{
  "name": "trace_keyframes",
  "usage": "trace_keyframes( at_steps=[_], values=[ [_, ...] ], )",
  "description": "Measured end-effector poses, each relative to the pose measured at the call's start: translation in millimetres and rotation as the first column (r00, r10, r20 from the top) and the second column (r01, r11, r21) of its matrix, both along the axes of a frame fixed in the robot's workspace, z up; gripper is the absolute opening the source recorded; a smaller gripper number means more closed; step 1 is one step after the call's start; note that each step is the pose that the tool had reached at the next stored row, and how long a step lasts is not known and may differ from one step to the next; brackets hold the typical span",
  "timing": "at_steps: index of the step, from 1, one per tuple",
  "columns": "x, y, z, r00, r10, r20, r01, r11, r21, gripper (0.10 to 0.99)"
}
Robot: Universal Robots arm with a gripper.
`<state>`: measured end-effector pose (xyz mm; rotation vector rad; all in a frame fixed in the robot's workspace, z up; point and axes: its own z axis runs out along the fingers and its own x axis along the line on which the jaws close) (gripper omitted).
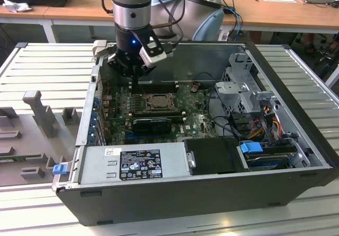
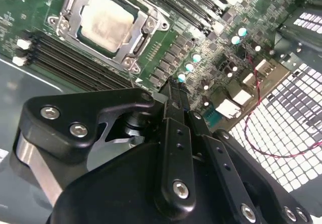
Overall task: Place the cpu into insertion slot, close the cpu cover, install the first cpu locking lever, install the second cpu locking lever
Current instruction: 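Install the first cpu locking lever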
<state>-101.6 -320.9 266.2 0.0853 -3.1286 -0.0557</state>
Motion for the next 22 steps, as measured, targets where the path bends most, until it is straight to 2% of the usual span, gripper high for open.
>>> trace_keyframes(
  at_steps=[9,12,16,22],
  values=[
    [-4.3,4.8,-4.3,1.0,0.0,0.0,0.0,1.0,0.005,0.106],
    [-8.4,12.9,-6.1,1.0,0.0,0.0,0.0,1.0,0.01,0.106],
    [-10.6,18.5,-8.3,1.0,0.0,0.0001,0.0,0.9999,0.013,0.106],
    [-10.7,30.4,-10.4,1.0,0.0,0.0001,0.0,0.9999,0.015,0.106]
  ],
)
